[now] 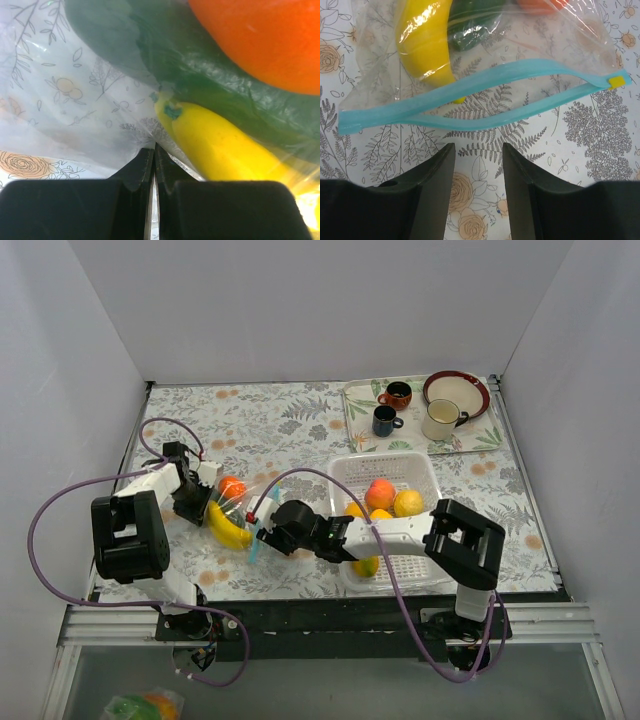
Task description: Open the zip-top bag and remove the fake food
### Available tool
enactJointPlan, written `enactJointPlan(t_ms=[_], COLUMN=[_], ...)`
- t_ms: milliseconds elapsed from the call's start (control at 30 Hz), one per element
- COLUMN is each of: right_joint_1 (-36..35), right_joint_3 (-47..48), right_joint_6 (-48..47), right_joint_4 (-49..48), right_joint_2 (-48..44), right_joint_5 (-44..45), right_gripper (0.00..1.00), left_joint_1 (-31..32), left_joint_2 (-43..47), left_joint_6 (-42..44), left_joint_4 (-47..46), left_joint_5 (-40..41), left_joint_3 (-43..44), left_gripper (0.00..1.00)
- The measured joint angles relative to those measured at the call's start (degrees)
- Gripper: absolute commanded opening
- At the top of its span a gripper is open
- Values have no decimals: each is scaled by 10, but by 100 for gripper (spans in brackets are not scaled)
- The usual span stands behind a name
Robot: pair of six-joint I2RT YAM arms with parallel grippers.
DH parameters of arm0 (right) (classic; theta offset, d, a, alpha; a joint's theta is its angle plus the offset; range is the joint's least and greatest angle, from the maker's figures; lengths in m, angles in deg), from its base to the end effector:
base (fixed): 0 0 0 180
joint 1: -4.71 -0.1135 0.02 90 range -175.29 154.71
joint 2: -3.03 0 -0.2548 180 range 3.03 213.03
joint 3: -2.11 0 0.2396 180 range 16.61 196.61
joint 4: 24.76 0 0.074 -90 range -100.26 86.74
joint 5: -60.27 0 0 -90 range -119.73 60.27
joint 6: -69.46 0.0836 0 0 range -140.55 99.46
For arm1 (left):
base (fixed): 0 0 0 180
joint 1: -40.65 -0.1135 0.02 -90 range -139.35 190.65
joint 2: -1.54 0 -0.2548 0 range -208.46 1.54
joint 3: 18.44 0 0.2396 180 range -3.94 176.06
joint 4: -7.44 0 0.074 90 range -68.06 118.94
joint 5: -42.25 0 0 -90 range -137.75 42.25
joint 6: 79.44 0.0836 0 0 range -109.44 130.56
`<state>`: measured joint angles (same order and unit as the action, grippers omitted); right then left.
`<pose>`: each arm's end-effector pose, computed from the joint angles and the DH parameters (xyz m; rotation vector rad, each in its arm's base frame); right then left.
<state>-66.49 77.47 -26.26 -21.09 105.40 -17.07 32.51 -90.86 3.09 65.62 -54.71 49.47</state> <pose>0.1533 0.3934 0.1742 -1.2141 1.7439 0.4553 0.2675 0.0280 0.1131 -0.3968 2.9814 -0.1818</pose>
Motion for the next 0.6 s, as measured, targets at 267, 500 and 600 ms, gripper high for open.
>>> enactJointPlan(t_ms=[267, 500, 600], right_joint_1=[12, 14, 14], right_joint_3=[48, 54, 62], right_joint_6=[-6, 11, 24], right_joint_4=[-32, -67, -73], right_joint_2=[60, 85, 103], right_joint_5=[-29, -102, -129], right_gripper=[88, 99, 99], left_joint_1=[0, 0, 0], left_joint_2=[6, 6, 6], left_joint_6=[7, 7, 7], left_joint_4=[-2, -2, -2], left_joint_5=[-1, -1, -1], left_joint_3=[-5, -5, -5], left_gripper=[0, 0, 0])
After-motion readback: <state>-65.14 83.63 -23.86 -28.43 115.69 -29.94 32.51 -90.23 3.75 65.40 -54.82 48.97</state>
